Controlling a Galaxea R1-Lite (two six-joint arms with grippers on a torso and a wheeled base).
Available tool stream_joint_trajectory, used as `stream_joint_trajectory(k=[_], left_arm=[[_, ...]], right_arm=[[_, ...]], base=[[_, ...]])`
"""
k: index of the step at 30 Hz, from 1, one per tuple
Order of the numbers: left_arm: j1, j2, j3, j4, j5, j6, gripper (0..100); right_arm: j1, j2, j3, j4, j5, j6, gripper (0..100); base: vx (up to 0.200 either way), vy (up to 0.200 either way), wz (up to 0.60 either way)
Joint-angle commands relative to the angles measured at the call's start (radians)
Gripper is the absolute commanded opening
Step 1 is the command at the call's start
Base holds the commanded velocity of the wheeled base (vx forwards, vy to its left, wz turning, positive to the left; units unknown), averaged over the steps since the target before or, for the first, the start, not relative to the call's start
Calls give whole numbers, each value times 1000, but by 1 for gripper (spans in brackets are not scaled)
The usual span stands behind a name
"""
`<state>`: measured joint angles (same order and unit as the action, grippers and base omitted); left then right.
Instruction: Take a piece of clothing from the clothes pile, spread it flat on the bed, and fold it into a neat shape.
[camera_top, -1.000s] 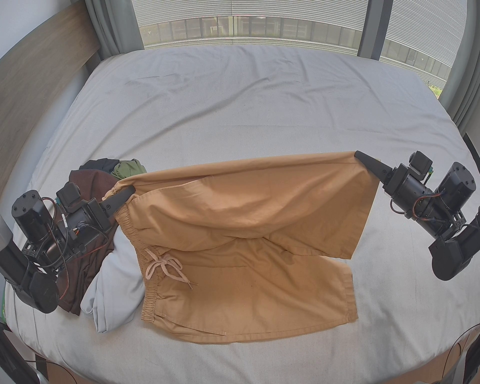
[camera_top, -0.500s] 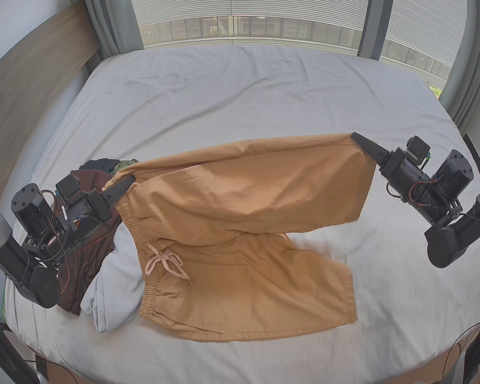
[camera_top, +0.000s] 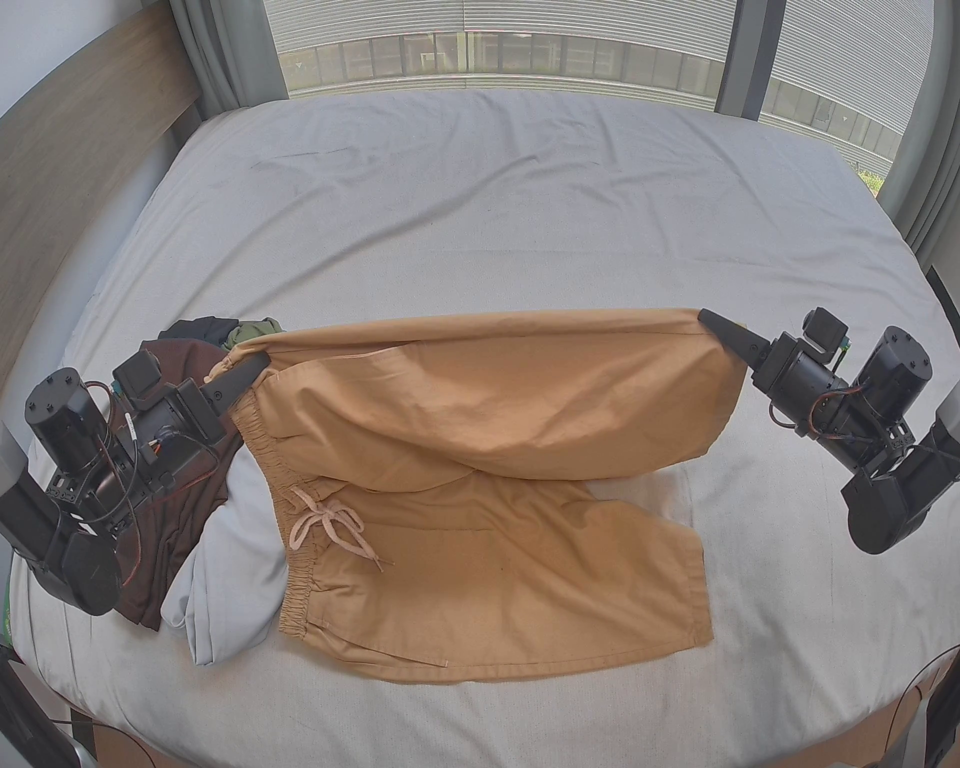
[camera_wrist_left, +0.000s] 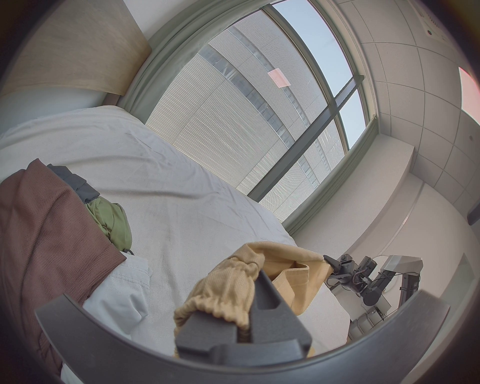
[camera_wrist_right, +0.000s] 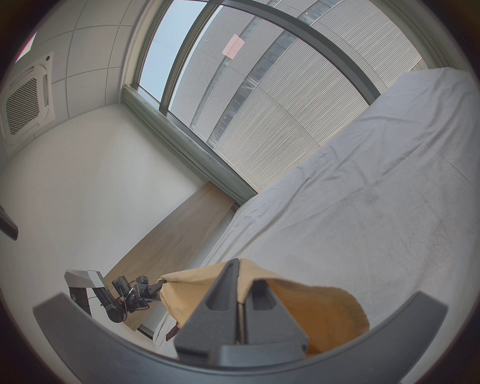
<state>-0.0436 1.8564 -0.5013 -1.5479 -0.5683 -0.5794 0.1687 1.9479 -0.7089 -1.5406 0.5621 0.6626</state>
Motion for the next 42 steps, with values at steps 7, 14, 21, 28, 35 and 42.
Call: stream_joint_trajectory(k=[7,14,21,28,35,42], left_arm=[[7,38,3,-1,5,3,0],[16,29,4,-1,5,0,0],[8,40,-3,-3,7,0,0],[11,64,-40,-3,27,0,0],[10,113,-79,-3,67,3,0],[2,164,-146,-3,100,4,0]], right_arm=[[48,-87,26,1,-1,-12,0],[84,-130,68,5,-4,-14,0],[51,-73,54,1,-5,-14,0],[23,-29,-9,7,-5,-14,0],[2,54,-118,17,-2,-14,0],[-8,120,-190,17,-2,-12,0]], base=[[0,0,0],[0,0,0],[0,0,0],[0,0,0],[0,0,0],[0,0,0]])
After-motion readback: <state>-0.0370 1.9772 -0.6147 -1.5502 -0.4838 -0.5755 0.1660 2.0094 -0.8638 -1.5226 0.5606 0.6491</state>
